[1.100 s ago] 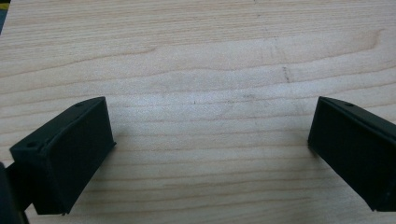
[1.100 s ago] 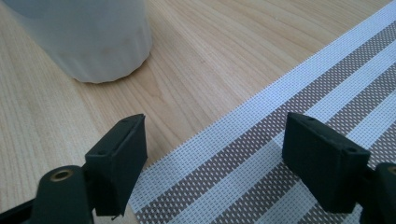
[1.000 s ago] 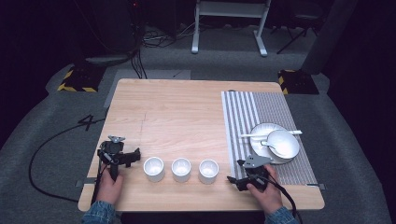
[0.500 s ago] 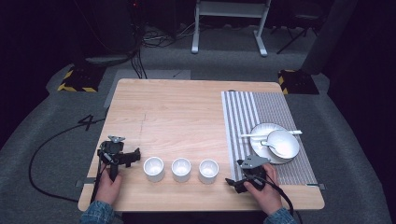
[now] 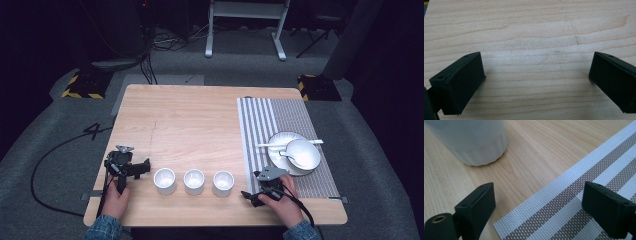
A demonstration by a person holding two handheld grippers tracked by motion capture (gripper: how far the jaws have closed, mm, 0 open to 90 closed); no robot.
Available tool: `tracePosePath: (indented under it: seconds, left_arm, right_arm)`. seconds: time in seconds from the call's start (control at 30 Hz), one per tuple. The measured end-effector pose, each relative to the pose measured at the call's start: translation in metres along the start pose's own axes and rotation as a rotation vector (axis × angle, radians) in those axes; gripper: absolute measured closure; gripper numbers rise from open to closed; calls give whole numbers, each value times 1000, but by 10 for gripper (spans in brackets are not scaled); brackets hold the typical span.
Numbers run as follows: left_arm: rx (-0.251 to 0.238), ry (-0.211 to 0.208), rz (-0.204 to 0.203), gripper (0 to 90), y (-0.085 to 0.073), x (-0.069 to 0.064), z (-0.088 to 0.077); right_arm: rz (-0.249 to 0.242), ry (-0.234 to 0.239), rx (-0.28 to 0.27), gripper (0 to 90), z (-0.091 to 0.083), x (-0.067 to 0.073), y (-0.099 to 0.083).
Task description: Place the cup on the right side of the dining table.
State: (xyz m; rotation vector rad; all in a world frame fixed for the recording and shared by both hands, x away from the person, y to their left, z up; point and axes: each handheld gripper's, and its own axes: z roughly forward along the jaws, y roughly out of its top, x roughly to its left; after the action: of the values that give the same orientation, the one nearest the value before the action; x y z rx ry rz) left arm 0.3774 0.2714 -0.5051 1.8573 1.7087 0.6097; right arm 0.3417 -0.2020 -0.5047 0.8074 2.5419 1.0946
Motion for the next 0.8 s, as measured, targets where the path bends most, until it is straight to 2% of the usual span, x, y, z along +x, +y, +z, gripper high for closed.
tracePosePath:
  seconds: [0.1, 0.23, 0.4, 0.47, 0.53, 0.67, 0.8]
  left_arm:
    - [0, 0, 0, 3, 0, 0, 0]
    - [0, -1, 0, 3, 0, 0, 0]
    - [0, -1, 0, 3, 0, 0, 0]
    - [0, -1, 0, 3, 0, 0, 0]
    - [0, -1, 0, 3, 0, 0, 0]
    - [0, 0, 0, 3, 0, 0, 0]
    - [1, -1, 0, 3, 0, 0, 0]
  right_arm:
    - [1, 0, 1, 118, 0, 0, 0]
    - [31, -28, 6, 95, 2, 5, 2]
    - [41, -43, 8, 95, 3, 7, 2]
    - [48, -44, 11, 119, 2, 8, 3]
    - [49, -47, 26, 187, -1, 8, 5]
    - [56, -22, 26, 179, -2, 9, 10]
    - [24, -5, 33, 179, -9, 16, 22]
